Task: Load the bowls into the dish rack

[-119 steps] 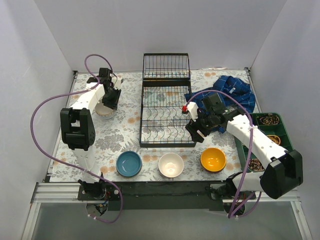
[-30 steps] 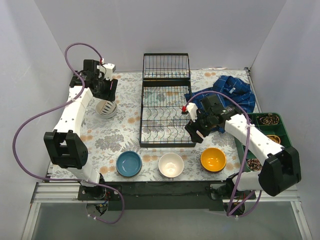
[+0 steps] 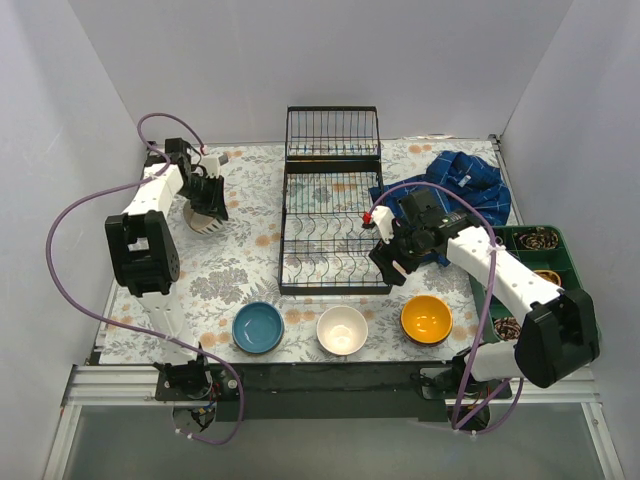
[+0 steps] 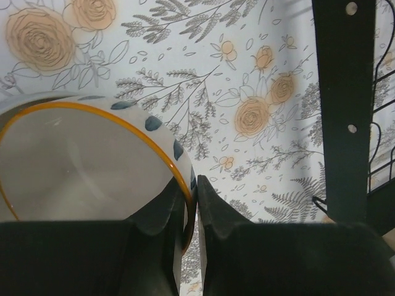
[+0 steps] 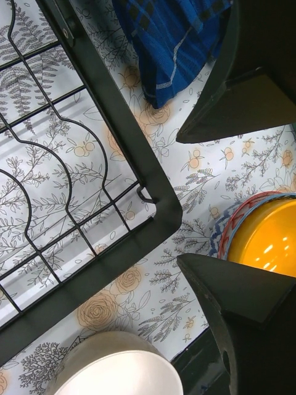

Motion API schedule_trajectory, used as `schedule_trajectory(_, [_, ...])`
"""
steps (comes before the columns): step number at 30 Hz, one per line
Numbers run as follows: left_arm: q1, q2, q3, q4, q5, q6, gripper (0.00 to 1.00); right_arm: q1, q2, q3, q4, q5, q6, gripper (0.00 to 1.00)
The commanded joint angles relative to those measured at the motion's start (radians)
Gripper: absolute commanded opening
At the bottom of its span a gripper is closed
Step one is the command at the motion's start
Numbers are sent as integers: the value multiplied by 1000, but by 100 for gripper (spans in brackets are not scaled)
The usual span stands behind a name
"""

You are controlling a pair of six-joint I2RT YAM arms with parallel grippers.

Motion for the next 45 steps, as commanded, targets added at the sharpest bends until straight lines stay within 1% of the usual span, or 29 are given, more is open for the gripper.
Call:
schedule_trajectory(1, [18,-56,41,1,19,20,0,-4,12,34,10,4,-11,80])
schedule_trajectory(6, [18,-76,122,-42,10,32,0,-5,25,41,11,4,-13,80])
schedule_trajectory(13, [18,-56,324,-166,79,17,0,-7,49,66,10,1,-11,80])
schedule_trajectory(15, [18,-47,354,-193,99,17,0,-7,57,72,10,0,-10,80])
schedule_trajectory(20, [8,-64,378,-195,186,9,0,-7,68,89,10,7,-10,80])
schedule_trajectory(23, [-39,-79,378,-195,220,6,0,-8,58,90,15,35,5,80])
schedule_trajectory(24, [-73,-84,368,-194,241,5,0,-14,54,92,30,55,18,80])
schedule_trajectory(26, [-131,-113,339,-175,280,0,0,-79,39,97,41,93,82,80])
schedule_trajectory(28, [-194,-144,254,-85,350,-41,0,-160,31,117,41,86,137,80])
schedule_trajectory(29, [-217,-165,222,-35,369,-61,0,-250,22,123,39,84,183,79])
schedule_trajectory(30, [-255,-202,150,80,389,-121,0,-290,17,127,36,86,196,79])
schedule_trajectory(32, [-289,-242,79,232,471,-210,0,-376,0,127,35,95,211,79])
schedule_trajectory(33, [-312,-275,32,414,507,-321,0,-395,-8,124,34,95,211,79])
schedule_trajectory(34, [-324,-288,-58,523,583,-407,0,-418,-17,112,33,95,211,79])
schedule_trajectory(35, [-337,-297,-109,640,593,-493,0,-427,-35,104,34,92,211,79])
schedule_trajectory(36, [-363,-306,-149,869,599,-570,0,-435,-47,95,34,92,213,79])
schedule_trajectory(37, [-374,-305,-231,1000,605,-756,0,-445,-58,78,34,87,214,79])
schedule_trajectory(38, [-384,-299,-267,1118,604,-843,0,-452,-83,69,33,89,214,79])
schedule_trajectory(39, [-401,-288,-296,1341,595,-939,0,-456,-93,60,33,92,213,79])
schedule_trajectory(40, [-407,-253,-324,1441,581,-1089,0,-465,-106,52,31,99,211,79])
schedule_trajectory(41, [-415,-230,-349,1527,564,-1161,0,-468,-129,34,31,107,211,79])
schedule_trajectory(42, [-432,-205,-337,1597,555,-1192,0,-473,-138,26,28,109,211,79])
schedule_trajectory(43, [-441,-154,-323,1610,547,-1204,0,-478,-147,20,28,107,211,79])
schedule_trajectory(44, [-450,-135,-312,1636,535,-1236,0,-478,-162,9,27,107,211,79])
schedule_trajectory(45, [-470,-115,-307,1693,524,-1250,0,-481,-167,5,25,107,211,79])
